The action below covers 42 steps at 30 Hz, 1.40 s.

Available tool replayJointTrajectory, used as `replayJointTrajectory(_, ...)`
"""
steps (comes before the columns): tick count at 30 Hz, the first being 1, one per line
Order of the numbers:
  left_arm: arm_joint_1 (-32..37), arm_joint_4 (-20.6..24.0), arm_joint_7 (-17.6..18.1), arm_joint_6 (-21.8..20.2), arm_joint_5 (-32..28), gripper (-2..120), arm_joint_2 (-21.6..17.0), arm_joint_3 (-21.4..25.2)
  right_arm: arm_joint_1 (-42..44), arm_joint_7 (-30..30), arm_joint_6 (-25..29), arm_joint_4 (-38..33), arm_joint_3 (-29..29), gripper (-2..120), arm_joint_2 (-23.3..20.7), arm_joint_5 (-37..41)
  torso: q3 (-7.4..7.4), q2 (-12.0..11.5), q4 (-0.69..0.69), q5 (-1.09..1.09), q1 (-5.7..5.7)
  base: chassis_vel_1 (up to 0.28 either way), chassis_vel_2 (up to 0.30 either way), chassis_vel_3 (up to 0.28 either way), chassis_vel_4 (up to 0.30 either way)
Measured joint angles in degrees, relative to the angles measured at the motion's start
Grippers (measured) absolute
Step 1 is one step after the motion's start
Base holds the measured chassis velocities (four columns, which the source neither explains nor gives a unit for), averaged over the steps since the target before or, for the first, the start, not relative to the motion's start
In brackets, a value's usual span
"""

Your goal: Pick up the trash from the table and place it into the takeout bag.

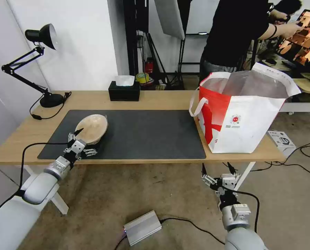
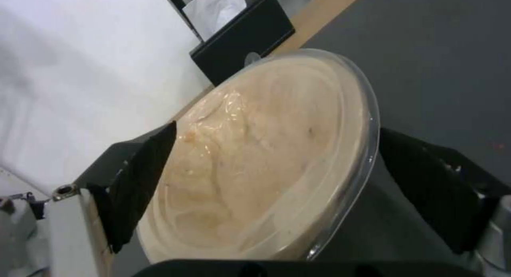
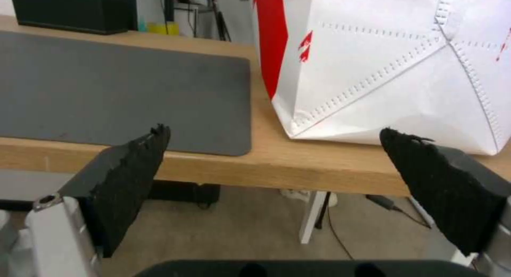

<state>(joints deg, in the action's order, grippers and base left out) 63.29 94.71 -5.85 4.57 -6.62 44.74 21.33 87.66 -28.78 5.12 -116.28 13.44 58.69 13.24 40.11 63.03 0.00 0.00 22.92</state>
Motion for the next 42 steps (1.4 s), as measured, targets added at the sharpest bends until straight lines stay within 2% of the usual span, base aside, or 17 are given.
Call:
replayJointTrajectory(5, 0.33, 0.06, -0.02, 0.02, -0.01, 88, 0.0, 0.03, -0.02, 0.02, 0.0, 0.06, -0.14, 100, 0.25, -0.12, 0.0, 0.0, 0.0, 0.0, 0.0, 0.0, 0.0, 0.0, 0.0)
replayJointTrajectory(7, 0.7, 0.33, -0.07, 0.03, -0.01, 77, -0.06, 0.32, -0.03, 0.02, 0.0, 0.09, -0.25, 100, 0.31, -0.19, 0.0, 0.0, 0.0, 0.0, 0.0, 0.0, 0.0, 0.0, 0.0)
replayJointTrajectory(9, 0.92, 0.5, -0.1, 0.03, -0.01, 74, -0.14, 0.53, -0.04, 0.02, 0.0, 0.09, -0.29, 100, 0.34, -0.22, 0.0, 0.0, 0.0, 0.0, 0.0, 0.0, 0.0, 0.0, 0.0)
replayJointTrajectory(18, 3.13, 1.91, -0.38, 0.05, 0.0, 36, -0.84, 2.72, -0.06, 0.02, 0.02, 0.06, -0.65, 100, 0.71, -0.64, 0.0, 0.0, 0.0, 0.0, -0.01, 0.0, 0.0, 0.0, 0.0)
replayJointTrajectory(22, 4.67, 2.81, -0.79, 0.05, -0.01, 29, -1.37, 4.19, -0.09, 0.02, 0.03, -0.06, -0.78, 100, 0.87, -0.74, 0.0, 0.0, 0.0, 0.0, -0.01, 0.0, 0.0, 0.0, 0.0)
replayJointTrajectory(24, 5.09, 3.08, -0.96, 0.05, -0.02, 29, -1.49, 4.58, -0.12, 0.02, 0.03, -0.07, -0.82, 100, 0.9, -0.76, 0.0, 0.0, 0.0, 0.0, -0.01, 0.0, 0.0, 0.0, 0.0)
replayJointTrajectory(27, 6.61, 4.07, -1.24, -0.02, -0.16, 17, -1.67, 5.93, -0.32, 0.02, 0.03, -0.07, -1.02, 100, 0.98, -0.83, 0.0, 0.0, 0.0, 0.0, -0.01, 0.0, 0.0, 0.0, 0.0)
replayJointTrajectory(32, 7.63, 4.4, -1.33, -0.06, -0.2, 7, -1.68, 6.7, -0.47, 0.01, 0.03, -0.07, -1.09, 100, 1.0, -0.86, 0.0, 0.0, 0.0, 0.0, -0.01, 0.0, 0.0, 0.0, 0.0)
replayJointTrajectory(34, 8.19, 4.53, -1.37, -0.07, -0.22, 0, -1.66, 7.15, -0.55, 0.0, 0.03, -0.07, -1.12, 100, 1.02, -0.89, 0.0, 0.0, 0.0, 0.0, -0.01, 0.0, 0.0, 0.0, 0.0)
replayJointTrajectory(42, 9.34, 5.19, -2.16, -0.09, -0.42, 0, -1.61, 8.23, -0.57, -0.06, 0.03, -0.07, -1.16, 100, 1.22, -1.03, 0.0, 0.0, 0.0, 0.0, -0.01, 0.0, 0.0, 0.0, 0.0)
